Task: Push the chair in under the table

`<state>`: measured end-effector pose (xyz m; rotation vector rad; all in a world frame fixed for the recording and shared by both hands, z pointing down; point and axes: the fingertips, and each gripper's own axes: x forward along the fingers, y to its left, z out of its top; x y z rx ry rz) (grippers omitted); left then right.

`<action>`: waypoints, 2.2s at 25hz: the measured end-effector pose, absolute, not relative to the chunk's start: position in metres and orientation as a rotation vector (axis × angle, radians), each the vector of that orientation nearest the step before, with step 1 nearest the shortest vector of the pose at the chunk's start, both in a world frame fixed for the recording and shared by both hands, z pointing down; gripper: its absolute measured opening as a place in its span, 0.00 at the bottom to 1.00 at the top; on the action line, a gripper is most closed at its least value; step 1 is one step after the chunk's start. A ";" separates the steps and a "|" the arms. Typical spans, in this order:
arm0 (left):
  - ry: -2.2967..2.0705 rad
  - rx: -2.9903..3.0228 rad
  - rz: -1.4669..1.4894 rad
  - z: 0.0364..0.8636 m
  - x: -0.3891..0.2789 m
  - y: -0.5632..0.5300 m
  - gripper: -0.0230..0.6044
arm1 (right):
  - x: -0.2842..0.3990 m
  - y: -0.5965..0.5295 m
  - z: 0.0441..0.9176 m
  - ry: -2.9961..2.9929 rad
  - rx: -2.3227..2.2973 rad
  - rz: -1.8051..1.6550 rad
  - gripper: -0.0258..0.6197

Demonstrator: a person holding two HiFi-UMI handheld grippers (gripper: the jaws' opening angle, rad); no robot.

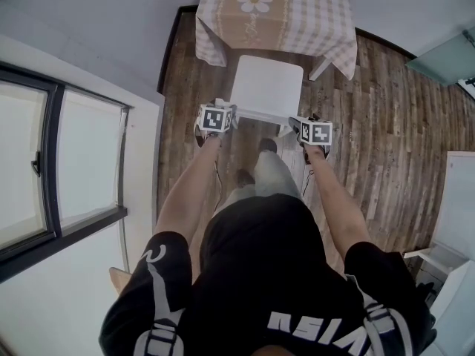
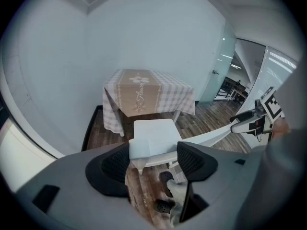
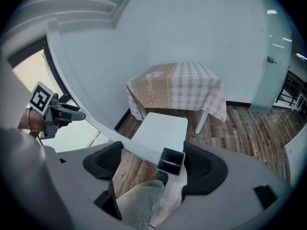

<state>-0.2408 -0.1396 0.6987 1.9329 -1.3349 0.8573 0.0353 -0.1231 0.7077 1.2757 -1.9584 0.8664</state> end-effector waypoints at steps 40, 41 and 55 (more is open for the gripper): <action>-1.276 1.944 0.835 0.701 -0.243 -0.227 0.55 | 0.033 -0.209 0.711 -1.953 1.297 0.854 0.69; -1.274 1.944 0.833 0.701 -0.242 -0.230 0.55 | 0.033 -0.212 0.709 -1.952 1.300 0.848 0.69; -1.269 1.947 0.812 0.703 -0.235 -0.272 0.55 | 0.042 -0.256 0.709 -1.931 1.318 0.838 0.69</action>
